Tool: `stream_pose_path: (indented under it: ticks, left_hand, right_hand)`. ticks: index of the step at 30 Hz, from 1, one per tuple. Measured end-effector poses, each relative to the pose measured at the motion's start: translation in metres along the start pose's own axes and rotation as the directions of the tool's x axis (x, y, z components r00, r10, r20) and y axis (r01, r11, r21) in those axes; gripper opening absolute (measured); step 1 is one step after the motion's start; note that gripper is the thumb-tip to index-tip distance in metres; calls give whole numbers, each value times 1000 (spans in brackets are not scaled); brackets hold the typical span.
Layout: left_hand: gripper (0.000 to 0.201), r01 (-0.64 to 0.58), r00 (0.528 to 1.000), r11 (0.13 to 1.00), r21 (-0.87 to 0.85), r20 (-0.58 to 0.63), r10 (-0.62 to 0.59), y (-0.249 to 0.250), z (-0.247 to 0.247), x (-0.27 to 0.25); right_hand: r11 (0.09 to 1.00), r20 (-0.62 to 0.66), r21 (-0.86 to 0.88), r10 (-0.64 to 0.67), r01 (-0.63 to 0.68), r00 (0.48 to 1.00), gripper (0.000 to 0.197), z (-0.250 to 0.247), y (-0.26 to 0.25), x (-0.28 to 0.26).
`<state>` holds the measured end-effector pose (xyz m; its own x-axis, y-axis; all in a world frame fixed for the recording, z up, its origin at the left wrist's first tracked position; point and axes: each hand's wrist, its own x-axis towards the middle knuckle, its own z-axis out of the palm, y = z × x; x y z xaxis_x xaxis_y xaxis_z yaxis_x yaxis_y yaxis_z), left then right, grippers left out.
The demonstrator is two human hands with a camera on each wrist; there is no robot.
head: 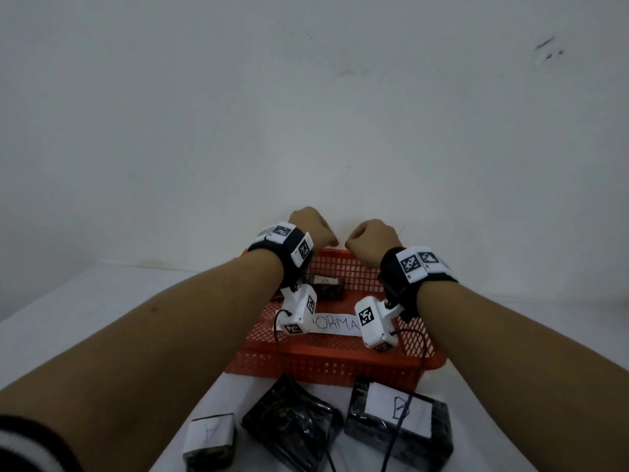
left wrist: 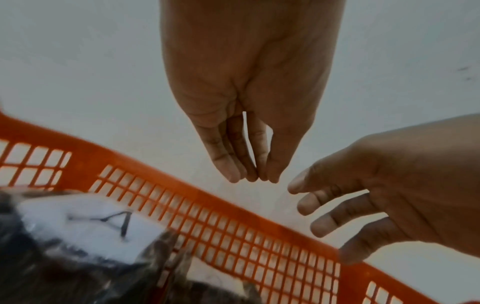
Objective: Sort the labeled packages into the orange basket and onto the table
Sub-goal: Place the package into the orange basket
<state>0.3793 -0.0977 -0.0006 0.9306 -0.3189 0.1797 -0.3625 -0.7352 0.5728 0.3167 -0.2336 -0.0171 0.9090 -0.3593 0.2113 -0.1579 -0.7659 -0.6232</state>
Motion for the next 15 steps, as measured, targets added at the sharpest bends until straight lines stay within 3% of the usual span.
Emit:
stream_pose_path:
  ticks: [7,15]
  left_hand:
    - [21,-143,988,989,41,-56,145,28,-41,-45]
    - [19,-316,948,942,109,75,309,27,-49,-132]
  right_hand:
    - [971,76,-161,-166,177,983,44,-56,-28,-46]
    - [972,151,-138,-168,189,974,63,-89,-18,-155]
